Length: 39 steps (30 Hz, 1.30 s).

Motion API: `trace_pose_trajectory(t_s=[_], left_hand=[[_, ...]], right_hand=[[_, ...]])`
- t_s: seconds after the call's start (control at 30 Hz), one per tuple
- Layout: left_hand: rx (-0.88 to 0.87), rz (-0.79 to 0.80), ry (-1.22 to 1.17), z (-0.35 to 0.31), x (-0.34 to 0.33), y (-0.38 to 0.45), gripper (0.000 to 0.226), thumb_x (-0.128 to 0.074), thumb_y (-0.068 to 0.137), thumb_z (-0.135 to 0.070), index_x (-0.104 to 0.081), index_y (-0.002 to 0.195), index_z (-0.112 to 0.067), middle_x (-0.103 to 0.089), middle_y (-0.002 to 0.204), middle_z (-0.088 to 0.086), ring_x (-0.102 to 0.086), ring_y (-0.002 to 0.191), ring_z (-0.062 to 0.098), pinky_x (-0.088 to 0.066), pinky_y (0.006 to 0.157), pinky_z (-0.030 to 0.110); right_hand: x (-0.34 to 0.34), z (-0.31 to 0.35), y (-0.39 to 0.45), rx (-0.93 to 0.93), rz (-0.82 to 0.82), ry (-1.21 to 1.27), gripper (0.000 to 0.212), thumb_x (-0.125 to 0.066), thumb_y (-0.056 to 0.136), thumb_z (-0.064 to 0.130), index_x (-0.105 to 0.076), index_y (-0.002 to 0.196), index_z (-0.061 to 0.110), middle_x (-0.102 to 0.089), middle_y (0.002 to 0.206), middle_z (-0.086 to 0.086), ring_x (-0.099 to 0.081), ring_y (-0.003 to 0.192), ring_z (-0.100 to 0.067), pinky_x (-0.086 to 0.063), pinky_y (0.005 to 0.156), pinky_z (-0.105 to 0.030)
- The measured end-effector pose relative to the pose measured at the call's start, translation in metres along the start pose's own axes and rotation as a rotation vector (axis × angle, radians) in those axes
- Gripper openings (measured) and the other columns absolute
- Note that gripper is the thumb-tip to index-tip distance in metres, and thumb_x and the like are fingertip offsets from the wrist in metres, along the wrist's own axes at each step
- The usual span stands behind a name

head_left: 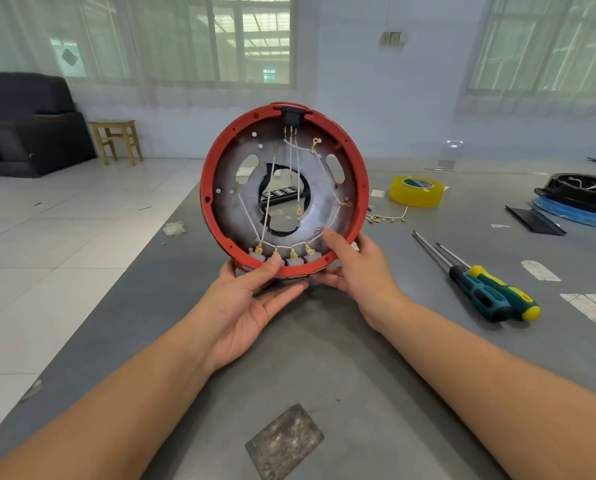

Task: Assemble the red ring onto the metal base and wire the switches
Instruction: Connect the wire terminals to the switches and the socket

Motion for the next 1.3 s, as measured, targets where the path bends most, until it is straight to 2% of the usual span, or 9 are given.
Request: trace_pose_trajectory(t_s=[0.17, 0.27, 0.33, 0.4, 0.47, 0.67, 0.9, 1.17, 1.3], left_hand=[[-0.069, -0.047, -0.020, -0.006, -0.001, -0.001, 0.062, -0.071, 0.088, 0.002, -0.046, 0.145, -0.005, -0.073, 0.121, 0.028, -0.073, 0.109, 0.046, -0.065, 0.076, 0.043], [-0.083, -0.094, -0.054, -0.010, 0.001, 0.000, 0.057, -0.067, 0.094, 0.005, -0.045, 0.146, -0.001, -0.073, 0.119, 0.029, -0.074, 0.108, 0.047, -0.065, 0.071, 0.041], [-0.087, -0.117, -0.051, -0.014, 0.003, 0.003, 0.057, -0.066, 0.096, 0.005, -0.044, 0.147, 0.000, -0.072, 0.123, 0.029, -0.072, 0.111, 0.047, -0.066, 0.071, 0.040], [-0.090, -0.127, -0.045, -0.016, 0.004, 0.007, 0.059, -0.067, 0.096, 0.004, -0.042, 0.149, 0.001, -0.070, 0.127, 0.029, -0.071, 0.113, 0.047, -0.066, 0.075, 0.042], [-0.099, -0.141, -0.043, -0.018, 0.005, 0.011, 0.063, -0.067, 0.095, 0.005, -0.038, 0.151, 0.000, -0.067, 0.132, 0.029, -0.071, 0.113, 0.046, -0.065, 0.083, 0.047], [-0.113, -0.144, -0.046, -0.021, 0.010, 0.019, 0.079, -0.076, 0.081, 0.001, -0.039, 0.151, -0.005, -0.068, 0.133, 0.026, -0.073, 0.110, 0.045, -0.066, 0.081, 0.046], [-0.097, -0.097, -0.078, -0.020, 0.014, 0.021, 0.082, -0.076, 0.080, -0.003, -0.038, 0.152, -0.005, -0.069, 0.130, 0.029, -0.070, 0.115, 0.047, -0.063, 0.090, 0.046], [-0.094, -0.098, -0.083, -0.020, 0.015, 0.023, 0.081, -0.076, 0.078, -0.004, -0.040, 0.151, -0.004, -0.071, 0.126, 0.029, -0.071, 0.114, 0.047, -0.064, 0.087, 0.043], [-0.100, -0.101, -0.085, -0.021, 0.013, 0.021, 0.081, -0.076, 0.078, -0.004, -0.040, 0.151, -0.004, -0.070, 0.128, 0.028, -0.071, 0.115, 0.046, -0.064, 0.086, 0.043]], right_hand=[[0.000, 0.000, 0.002, -0.023, 0.145, -0.152, 0.051, -0.069, 0.089, 0.056, -0.061, 0.127, 0.022, -0.078, 0.108, -0.001, -0.077, 0.093, -0.031, -0.064, 0.076, -0.038], [0.014, 0.004, 0.002, 0.076, 0.071, -0.554, 0.065, -0.048, 0.086, 0.075, -0.068, 0.118, 0.021, -0.075, 0.108, 0.001, -0.074, 0.093, -0.027, -0.060, 0.086, -0.036], [0.033, 0.008, 0.004, 0.232, 0.030, -1.025, 0.055, -0.043, 0.096, 0.063, -0.071, 0.103, 0.017, -0.073, 0.106, 0.000, -0.066, 0.102, -0.027, -0.051, 0.091, -0.028], [0.048, 0.005, 0.009, 0.260, 0.081, -1.414, 0.037, -0.051, 0.101, 0.043, -0.071, 0.115, 0.015, -0.068, 0.126, -0.003, -0.058, 0.121, -0.027, -0.046, 0.102, -0.034], [0.055, 0.000, 0.020, 0.171, 0.085, -1.569, 0.036, -0.052, 0.101, 0.038, -0.067, 0.121, 0.012, -0.060, 0.137, -0.008, -0.053, 0.127, -0.032, -0.044, 0.106, -0.042], [0.054, -0.007, 0.071, 0.036, -0.048, -1.639, 0.057, -0.042, 0.102, 0.053, -0.060, 0.132, 0.008, -0.049, 0.147, -0.011, -0.047, 0.134, -0.035, -0.041, 0.109, -0.043], [0.062, -0.010, 0.129, -0.125, -0.133, -1.737, 0.087, -0.029, 0.095, 0.072, -0.030, 0.159, 0.013, -0.020, 0.169, -0.006, -0.018, 0.152, -0.035, -0.022, 0.119, -0.052], [0.062, -0.014, 0.144, -0.168, -0.182, -1.788, 0.081, -0.025, 0.095, 0.067, -0.047, 0.149, 0.010, -0.046, 0.153, -0.010, -0.029, 0.144, -0.034, -0.024, 0.113, -0.049], [0.060, -0.013, 0.135, -0.116, -0.128, -1.794, 0.071, -0.026, 0.099, 0.059, -0.048, 0.148, 0.012, -0.045, 0.155, -0.006, -0.027, 0.148, -0.031, -0.023, 0.115, -0.050]])
Point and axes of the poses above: each hand's wrist, its own y-axis towards the middle knuckle, its own x-axis out of the back of the hand, z = x × y, the point moved 2 cm from there along y, towards the middle knuckle
